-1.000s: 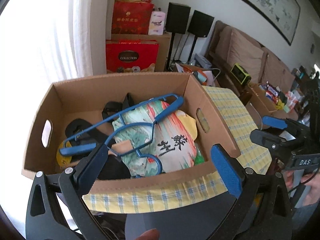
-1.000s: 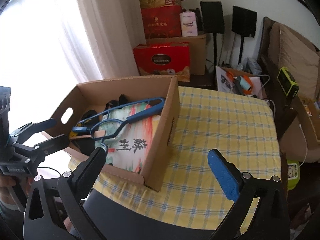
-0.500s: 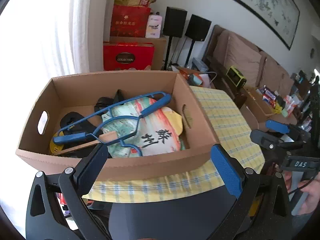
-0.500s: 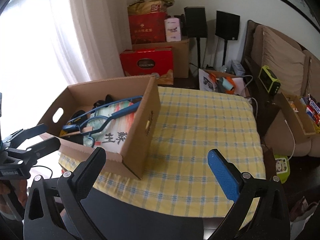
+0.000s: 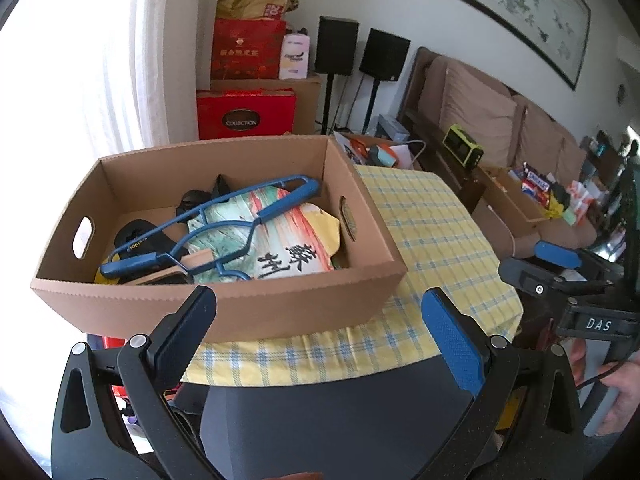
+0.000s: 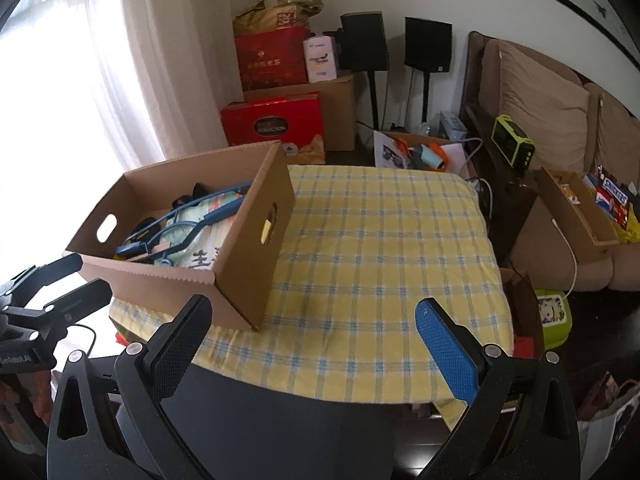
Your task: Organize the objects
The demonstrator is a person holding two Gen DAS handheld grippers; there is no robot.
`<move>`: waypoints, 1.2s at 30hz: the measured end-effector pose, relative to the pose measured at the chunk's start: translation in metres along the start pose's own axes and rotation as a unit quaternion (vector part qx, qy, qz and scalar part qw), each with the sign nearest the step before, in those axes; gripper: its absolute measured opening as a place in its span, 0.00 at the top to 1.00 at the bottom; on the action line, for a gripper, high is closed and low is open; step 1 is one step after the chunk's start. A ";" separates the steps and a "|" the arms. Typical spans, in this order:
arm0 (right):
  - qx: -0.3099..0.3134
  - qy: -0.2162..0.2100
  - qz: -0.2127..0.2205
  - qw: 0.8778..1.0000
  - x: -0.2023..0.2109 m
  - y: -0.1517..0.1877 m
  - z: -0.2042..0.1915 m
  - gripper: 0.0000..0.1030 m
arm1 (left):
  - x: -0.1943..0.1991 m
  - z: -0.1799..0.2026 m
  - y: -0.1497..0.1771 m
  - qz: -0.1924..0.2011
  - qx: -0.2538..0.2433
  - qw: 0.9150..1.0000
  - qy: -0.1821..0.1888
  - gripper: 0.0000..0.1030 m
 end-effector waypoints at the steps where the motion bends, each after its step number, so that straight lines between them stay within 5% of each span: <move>1: 0.000 0.001 0.000 1.000 0.002 0.002 0.001 0.00 | 0.000 0.003 0.001 -0.001 -0.002 1.000 0.000 0.00; 36: 0.001 0.041 0.030 0.999 0.033 0.013 0.007 0.00 | 0.017 0.016 0.006 0.014 0.001 1.000 -0.017 0.00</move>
Point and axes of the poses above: each gripper's, at about its wrist camera, not at the fingertips, and x roughly against the way its jaws point, z to its right, y to its underside, the point moved 5 cm from there along -x, roughly the way its jaws point, and after that the axes turned 3 degrees about -x, right-handed, at the moved point
